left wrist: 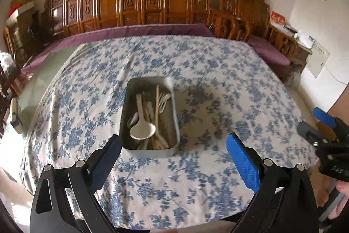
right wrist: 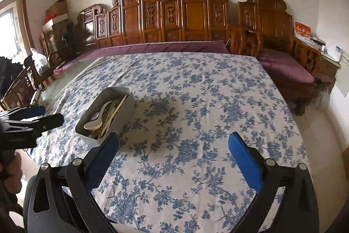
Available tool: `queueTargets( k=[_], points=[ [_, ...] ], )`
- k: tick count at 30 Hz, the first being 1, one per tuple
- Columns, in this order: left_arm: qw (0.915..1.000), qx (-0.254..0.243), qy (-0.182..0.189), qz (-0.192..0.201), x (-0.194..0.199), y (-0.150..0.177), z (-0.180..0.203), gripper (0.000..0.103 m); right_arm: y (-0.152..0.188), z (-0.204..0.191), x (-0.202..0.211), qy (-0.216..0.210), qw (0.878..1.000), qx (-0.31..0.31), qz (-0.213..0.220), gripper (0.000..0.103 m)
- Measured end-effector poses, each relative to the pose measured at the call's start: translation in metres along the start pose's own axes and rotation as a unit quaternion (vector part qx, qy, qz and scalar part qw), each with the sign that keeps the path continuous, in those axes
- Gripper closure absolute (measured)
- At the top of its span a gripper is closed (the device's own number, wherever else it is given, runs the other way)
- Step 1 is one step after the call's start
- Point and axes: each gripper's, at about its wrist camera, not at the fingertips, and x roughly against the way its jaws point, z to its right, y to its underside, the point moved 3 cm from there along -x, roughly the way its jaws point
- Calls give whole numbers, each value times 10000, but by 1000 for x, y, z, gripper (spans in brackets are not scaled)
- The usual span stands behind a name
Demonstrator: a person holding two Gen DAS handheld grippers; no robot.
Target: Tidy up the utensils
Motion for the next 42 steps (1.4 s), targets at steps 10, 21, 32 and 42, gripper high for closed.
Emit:
queueTargets(
  k=[10, 21, 32, 42],
  points=[
    [9982, -128, 5, 594, 64, -15, 26, 9, -18, 2, 49, 47, 9989, -71, 472, 2],
    [9902, -103, -187, 1378, 146, -34, 26, 9, -56, -17, 129, 12, 9908, 15, 1355, 2],
    [9806, -41, -324, 1931, 193, -34, 20, 7, -61, -33, 183, 160, 9789, 62, 2038, 2],
    [9806, -62, -326, 1934, 191, -32, 22, 7, -60, -33, 183, 173, 9791, 31, 2027, 2]
  ],
)
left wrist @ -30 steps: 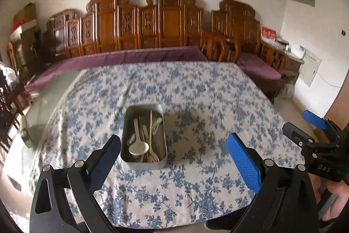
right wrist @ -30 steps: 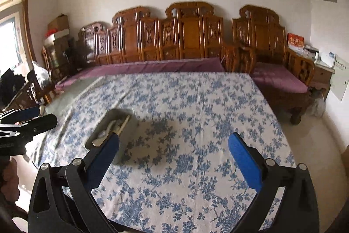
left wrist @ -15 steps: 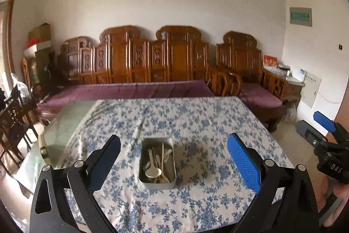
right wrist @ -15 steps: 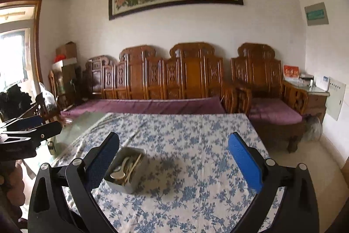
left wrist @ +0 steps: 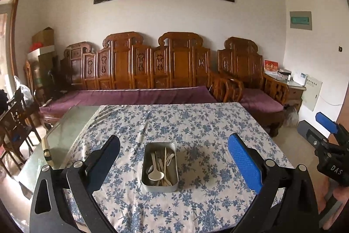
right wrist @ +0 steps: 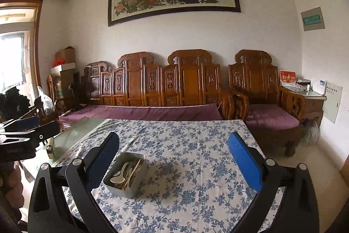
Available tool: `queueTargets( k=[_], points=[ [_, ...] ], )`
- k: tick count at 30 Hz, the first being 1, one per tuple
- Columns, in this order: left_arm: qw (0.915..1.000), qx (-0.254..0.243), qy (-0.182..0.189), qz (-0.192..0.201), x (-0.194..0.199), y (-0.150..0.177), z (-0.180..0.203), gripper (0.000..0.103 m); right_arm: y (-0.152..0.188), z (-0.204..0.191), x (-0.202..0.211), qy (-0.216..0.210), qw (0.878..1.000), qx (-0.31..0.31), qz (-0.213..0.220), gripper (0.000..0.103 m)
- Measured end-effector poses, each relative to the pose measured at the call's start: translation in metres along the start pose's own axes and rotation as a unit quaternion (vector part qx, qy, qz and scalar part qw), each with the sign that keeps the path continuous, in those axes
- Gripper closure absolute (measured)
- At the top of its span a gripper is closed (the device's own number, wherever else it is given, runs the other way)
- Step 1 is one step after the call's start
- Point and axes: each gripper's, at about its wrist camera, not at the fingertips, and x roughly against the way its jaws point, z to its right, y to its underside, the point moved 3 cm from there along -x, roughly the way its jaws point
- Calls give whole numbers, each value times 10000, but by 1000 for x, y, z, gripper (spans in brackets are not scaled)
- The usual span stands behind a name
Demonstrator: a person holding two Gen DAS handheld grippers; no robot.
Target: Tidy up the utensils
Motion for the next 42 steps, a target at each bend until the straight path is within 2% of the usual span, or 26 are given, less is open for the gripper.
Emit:
queueTargets(
  k=[42],
  points=[
    [10000, -84, -3, 35, 1, 1, 2, 7, 4, 2, -3, -54, 10000, 14, -43, 2]
  ],
)
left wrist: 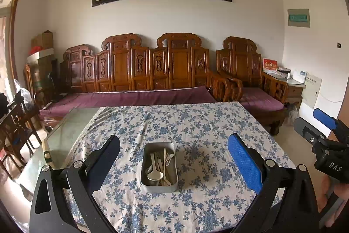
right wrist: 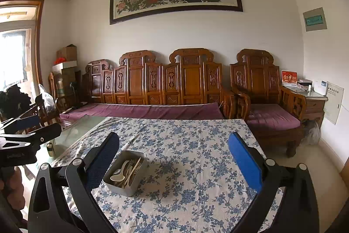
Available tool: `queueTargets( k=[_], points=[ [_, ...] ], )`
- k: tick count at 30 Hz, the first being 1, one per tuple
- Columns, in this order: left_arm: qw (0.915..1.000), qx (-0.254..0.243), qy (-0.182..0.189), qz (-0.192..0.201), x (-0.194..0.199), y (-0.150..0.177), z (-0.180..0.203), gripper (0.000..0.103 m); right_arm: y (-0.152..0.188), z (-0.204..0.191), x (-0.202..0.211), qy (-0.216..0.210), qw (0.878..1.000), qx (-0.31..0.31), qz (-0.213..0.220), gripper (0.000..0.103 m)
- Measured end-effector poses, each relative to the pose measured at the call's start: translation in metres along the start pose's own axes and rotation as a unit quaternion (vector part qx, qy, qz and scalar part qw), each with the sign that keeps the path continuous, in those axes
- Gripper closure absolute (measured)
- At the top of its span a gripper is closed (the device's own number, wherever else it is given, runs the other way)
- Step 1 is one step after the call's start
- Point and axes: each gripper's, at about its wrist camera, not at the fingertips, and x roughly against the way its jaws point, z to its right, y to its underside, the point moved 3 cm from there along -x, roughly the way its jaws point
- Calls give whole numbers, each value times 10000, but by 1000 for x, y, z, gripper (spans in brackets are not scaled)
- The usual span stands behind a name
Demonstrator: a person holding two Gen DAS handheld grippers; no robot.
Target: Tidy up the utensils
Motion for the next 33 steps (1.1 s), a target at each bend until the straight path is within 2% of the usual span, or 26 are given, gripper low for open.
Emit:
queueTargets(
  k=[33],
  points=[
    [10000, -11, 64, 34, 4, -2, 2, 7, 0, -1, 0, -9, 10000, 22, 11, 2]
  ],
)
